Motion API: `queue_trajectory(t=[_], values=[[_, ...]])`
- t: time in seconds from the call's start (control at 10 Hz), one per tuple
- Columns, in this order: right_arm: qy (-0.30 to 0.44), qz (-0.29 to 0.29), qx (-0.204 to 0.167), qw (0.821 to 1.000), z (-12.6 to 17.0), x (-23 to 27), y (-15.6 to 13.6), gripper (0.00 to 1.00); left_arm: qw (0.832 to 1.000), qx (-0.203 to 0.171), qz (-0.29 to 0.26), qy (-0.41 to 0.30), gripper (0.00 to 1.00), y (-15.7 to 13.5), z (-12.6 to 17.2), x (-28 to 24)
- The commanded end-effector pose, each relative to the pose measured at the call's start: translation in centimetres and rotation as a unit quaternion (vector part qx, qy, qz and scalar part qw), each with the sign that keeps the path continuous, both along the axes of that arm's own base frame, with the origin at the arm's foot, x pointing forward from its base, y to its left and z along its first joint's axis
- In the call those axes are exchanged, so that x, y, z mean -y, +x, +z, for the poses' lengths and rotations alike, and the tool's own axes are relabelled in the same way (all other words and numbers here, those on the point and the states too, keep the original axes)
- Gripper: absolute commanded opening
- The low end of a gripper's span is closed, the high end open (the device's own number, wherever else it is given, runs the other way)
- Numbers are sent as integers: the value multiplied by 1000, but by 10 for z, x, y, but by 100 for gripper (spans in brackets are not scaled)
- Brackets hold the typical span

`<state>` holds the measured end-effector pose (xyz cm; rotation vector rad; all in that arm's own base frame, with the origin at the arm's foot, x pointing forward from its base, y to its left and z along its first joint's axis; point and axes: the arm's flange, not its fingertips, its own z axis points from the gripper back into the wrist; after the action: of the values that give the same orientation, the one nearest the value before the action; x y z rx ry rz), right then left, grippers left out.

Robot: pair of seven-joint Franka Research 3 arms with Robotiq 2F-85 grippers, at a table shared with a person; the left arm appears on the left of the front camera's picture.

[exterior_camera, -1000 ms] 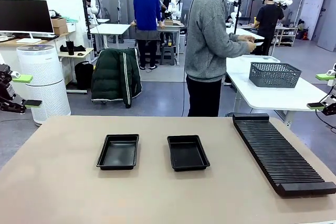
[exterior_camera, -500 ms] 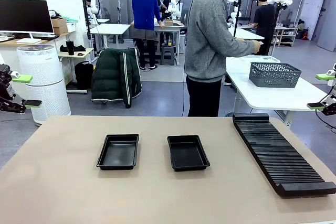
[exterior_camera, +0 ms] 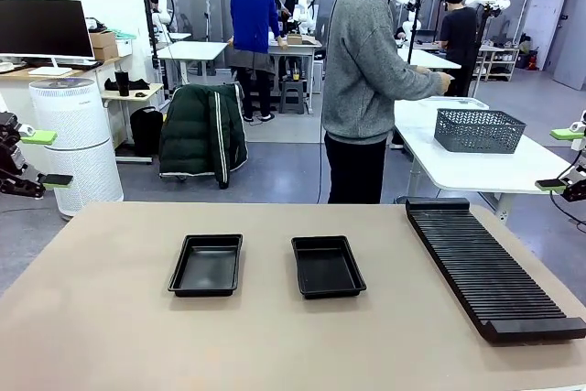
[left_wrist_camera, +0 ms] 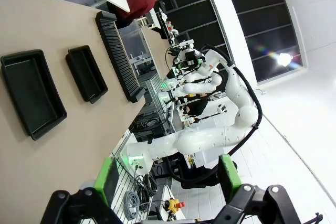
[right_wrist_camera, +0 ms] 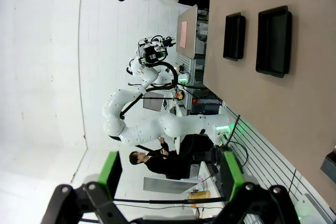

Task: Inspect and transfer BCBs to ESD trays.
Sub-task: Pick up the Blank PCB from the PCB Rack and place it in the left ESD tray.

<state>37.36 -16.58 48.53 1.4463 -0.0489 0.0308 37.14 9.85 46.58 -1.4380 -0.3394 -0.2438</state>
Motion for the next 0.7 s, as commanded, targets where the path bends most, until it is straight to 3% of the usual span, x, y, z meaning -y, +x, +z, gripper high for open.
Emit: queue_trajectory(t=[0.0,0.6], values=[[0,1,2,1000,2,0,-1,100,1000,-1,0,-4,100,-2,-1,0],[0,1,2,1000,2,0,-1,100,1000,-1,0,-4,100,-2,-1,0]])
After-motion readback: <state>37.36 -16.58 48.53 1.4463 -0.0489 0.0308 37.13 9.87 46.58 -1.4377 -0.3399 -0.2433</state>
